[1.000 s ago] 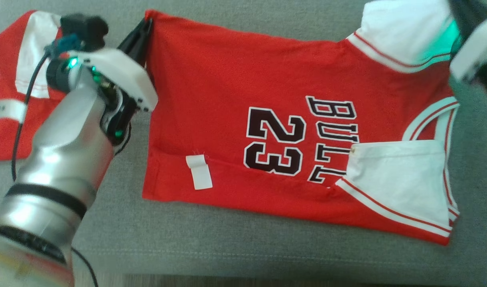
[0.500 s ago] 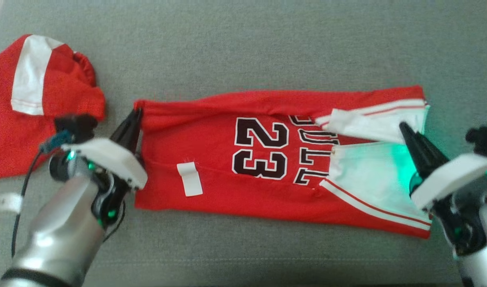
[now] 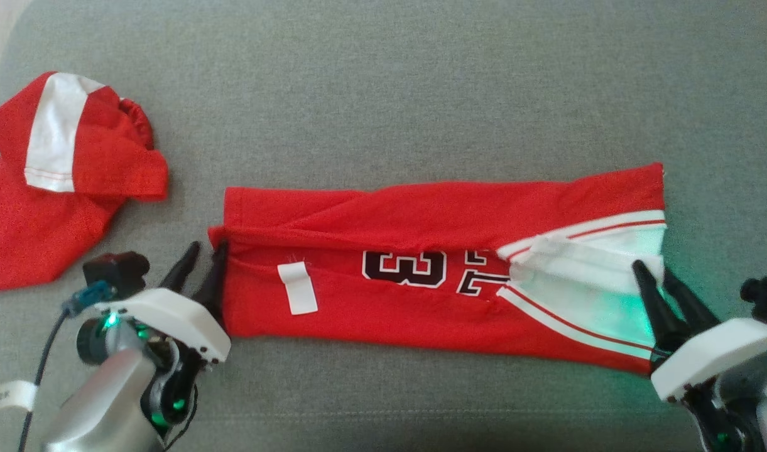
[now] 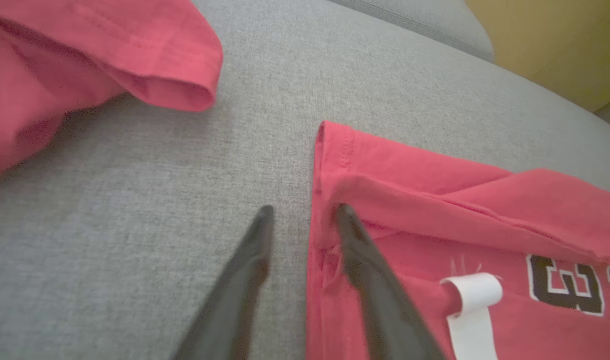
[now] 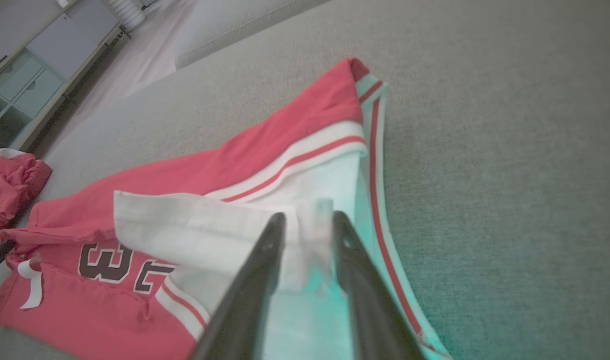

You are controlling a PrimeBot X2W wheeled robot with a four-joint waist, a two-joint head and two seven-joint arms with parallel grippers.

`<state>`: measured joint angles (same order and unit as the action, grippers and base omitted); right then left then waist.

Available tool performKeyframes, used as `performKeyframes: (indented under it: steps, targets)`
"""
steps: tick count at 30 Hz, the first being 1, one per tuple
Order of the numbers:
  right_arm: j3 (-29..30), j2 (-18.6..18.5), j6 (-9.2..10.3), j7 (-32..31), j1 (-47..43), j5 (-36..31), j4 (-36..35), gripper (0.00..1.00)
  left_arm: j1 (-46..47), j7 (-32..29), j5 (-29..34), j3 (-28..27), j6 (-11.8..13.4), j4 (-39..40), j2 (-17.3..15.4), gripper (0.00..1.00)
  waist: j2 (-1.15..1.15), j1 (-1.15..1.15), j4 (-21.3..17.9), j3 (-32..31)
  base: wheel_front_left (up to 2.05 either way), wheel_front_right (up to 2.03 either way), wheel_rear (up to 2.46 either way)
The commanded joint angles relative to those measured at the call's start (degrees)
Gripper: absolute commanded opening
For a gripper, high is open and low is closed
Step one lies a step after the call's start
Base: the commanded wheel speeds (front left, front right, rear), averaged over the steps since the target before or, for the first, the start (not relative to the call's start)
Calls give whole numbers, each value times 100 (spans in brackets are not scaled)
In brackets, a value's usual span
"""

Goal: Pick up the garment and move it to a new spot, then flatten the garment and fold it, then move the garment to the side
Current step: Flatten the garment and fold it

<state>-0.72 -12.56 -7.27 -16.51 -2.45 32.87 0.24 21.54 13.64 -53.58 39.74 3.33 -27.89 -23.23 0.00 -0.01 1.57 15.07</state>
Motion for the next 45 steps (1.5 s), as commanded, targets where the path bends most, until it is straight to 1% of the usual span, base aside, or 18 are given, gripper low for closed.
performKeyframes:
  steps: [1,3,5,9,11,13,18,21,30,37,45]
  targets:
    - [-21,-33,-22,179,-71,-167,-315,100,56,49,96,-270,160,194,-258,100,0,1,3,-41,0,0,0]
    - [7,0,-22,430,-142,-401,-487,100,-52,91,275,-312,365,349,-278,100,0,1,-3,-93,0,0,0]
    - [46,73,-22,686,-196,-700,-704,100,-197,121,519,-420,629,583,-299,100,0,1,-23,-161,0,0,0]
    - [111,237,-22,1053,-203,-1344,-1170,100,-552,133,1212,-960,1113,1445,-265,100,0,1,-39,-277,0,0,0]
    - [117,292,-22,1150,-168,-1585,-1359,100,-769,134,1583,-1228,1263,1909,-212,100,0,1,-38,-348,0,0,0]
    - [112,343,-22,1209,-130,-1733,-1499,100,-959,134,1891,-1434,1331,2293,-147,100,0,1,-37,-424,0,0,0]
    - [99,431,-22,1177,-189,-1929,-1640,100,-1289,135,2298,-1602,1362,2757,-50,100,0,1,-33,-607,0,0,0]
    - [148,503,-22,1135,-331,-1943,-1671,100,-1436,135,2454,-1588,1325,2895,11,100,0,1,4,-728,0,0,0]
    - [235,605,-22,1150,-571,-1929,-1593,100,-1658,135,2693,-1639,1284,2930,120,100,0,1,-16,-839,0,0,0]
    - [245,616,-22,1104,-552,-1921,-1556,100,-1663,135,2805,-1741,1246,2931,181,100,0,1,3,-794,0,0,0]
    - [277,608,-22,963,-467,-1880,-1455,100,-1583,136,2923,-1865,1130,3009,271,100,0,1,56,-637,0,0,0]
